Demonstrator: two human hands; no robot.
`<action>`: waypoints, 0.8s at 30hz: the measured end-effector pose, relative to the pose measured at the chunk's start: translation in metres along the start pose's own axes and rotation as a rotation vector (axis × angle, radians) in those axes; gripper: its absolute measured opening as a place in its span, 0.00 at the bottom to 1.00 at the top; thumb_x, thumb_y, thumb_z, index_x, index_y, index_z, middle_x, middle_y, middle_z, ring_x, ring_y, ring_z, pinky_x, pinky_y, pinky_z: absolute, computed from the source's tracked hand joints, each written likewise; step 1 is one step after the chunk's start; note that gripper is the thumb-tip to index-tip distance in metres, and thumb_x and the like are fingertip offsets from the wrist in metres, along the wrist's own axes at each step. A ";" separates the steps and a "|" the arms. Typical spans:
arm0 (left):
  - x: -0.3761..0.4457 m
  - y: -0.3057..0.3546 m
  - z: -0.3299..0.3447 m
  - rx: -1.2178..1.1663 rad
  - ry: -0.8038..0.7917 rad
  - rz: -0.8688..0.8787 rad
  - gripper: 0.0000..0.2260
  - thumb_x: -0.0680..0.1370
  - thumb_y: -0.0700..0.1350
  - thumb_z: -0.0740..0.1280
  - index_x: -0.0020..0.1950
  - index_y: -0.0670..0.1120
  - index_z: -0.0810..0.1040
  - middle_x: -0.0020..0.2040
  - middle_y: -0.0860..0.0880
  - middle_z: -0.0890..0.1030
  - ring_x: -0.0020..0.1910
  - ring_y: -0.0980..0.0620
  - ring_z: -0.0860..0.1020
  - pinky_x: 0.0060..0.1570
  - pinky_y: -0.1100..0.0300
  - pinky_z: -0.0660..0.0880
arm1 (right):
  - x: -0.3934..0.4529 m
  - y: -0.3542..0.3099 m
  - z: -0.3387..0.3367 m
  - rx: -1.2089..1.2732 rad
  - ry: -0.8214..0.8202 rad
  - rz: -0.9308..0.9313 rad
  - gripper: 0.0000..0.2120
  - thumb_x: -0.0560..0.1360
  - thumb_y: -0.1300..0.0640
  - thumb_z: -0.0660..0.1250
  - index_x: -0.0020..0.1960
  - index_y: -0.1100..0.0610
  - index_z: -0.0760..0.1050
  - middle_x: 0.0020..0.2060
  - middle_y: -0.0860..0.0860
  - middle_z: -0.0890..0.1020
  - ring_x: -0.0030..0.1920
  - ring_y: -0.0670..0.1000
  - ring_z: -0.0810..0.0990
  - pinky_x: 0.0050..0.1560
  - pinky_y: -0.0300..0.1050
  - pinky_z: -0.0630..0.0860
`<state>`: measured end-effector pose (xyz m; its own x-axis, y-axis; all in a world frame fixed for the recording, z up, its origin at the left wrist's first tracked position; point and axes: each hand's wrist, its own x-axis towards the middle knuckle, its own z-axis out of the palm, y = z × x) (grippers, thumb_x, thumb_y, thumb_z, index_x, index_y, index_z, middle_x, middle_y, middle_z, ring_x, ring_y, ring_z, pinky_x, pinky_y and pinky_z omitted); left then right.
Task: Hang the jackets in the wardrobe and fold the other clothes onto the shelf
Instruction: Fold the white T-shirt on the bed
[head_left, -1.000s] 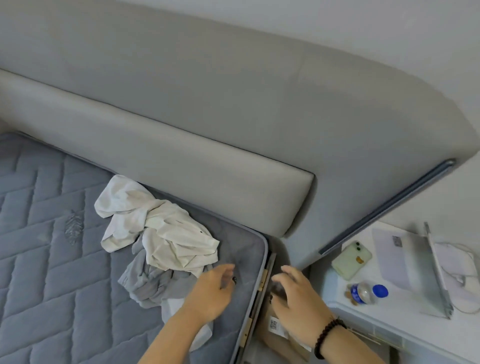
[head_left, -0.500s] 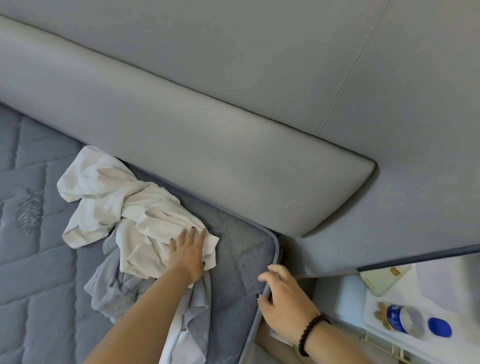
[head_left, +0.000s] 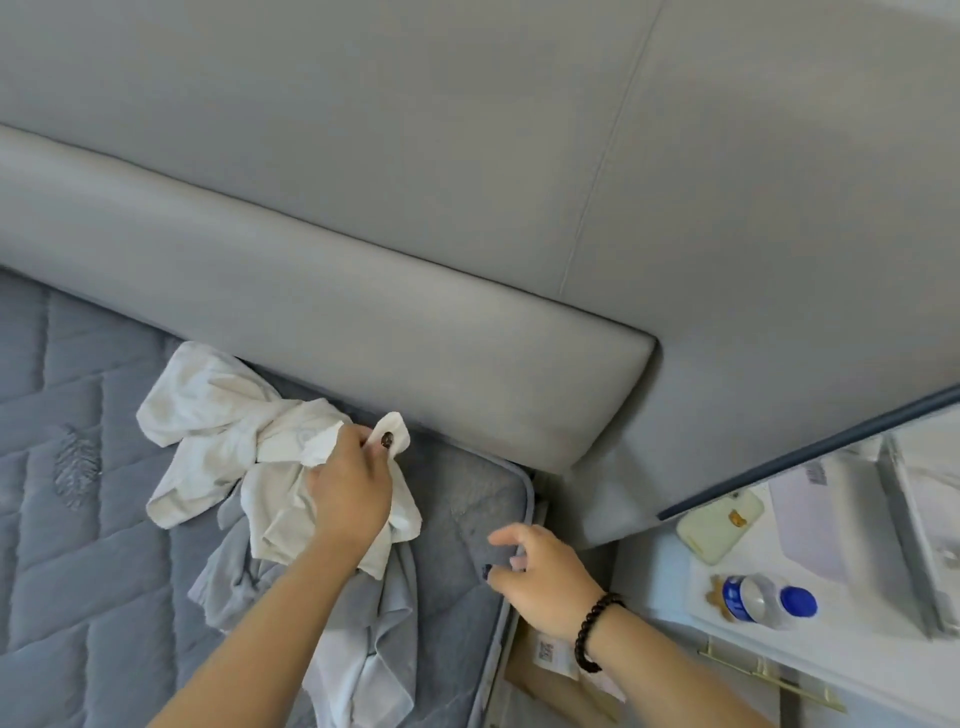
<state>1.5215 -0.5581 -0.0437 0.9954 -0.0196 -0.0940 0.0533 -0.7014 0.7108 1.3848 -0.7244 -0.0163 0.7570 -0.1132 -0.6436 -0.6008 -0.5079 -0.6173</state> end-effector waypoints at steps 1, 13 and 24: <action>-0.004 0.019 -0.016 -0.078 0.007 0.037 0.07 0.81 0.43 0.60 0.43 0.49 0.68 0.33 0.54 0.74 0.35 0.52 0.74 0.43 0.54 0.66 | -0.007 -0.008 -0.005 0.019 0.019 -0.019 0.19 0.77 0.50 0.64 0.67 0.47 0.67 0.67 0.45 0.68 0.64 0.46 0.70 0.59 0.38 0.72; -0.137 0.214 -0.154 -0.671 0.049 0.132 0.08 0.79 0.53 0.65 0.46 0.50 0.75 0.32 0.57 0.75 0.27 0.64 0.70 0.34 0.63 0.69 | -0.167 -0.067 -0.058 0.139 0.218 -0.307 0.34 0.72 0.47 0.69 0.74 0.46 0.57 0.69 0.46 0.66 0.58 0.44 0.72 0.58 0.38 0.71; -0.364 0.327 -0.217 -1.023 -0.049 0.263 0.08 0.80 0.51 0.66 0.45 0.47 0.76 0.28 0.55 0.70 0.29 0.57 0.68 0.34 0.61 0.68 | -0.379 0.012 -0.055 0.133 0.414 -0.343 0.46 0.65 0.39 0.72 0.75 0.46 0.53 0.67 0.44 0.63 0.66 0.49 0.69 0.66 0.46 0.69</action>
<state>1.1934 -0.6253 0.3740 0.9823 -0.1281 0.1365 -0.0990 0.2636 0.9596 1.1049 -0.7347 0.2458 0.9368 -0.3000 -0.1800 -0.3086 -0.4661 -0.8292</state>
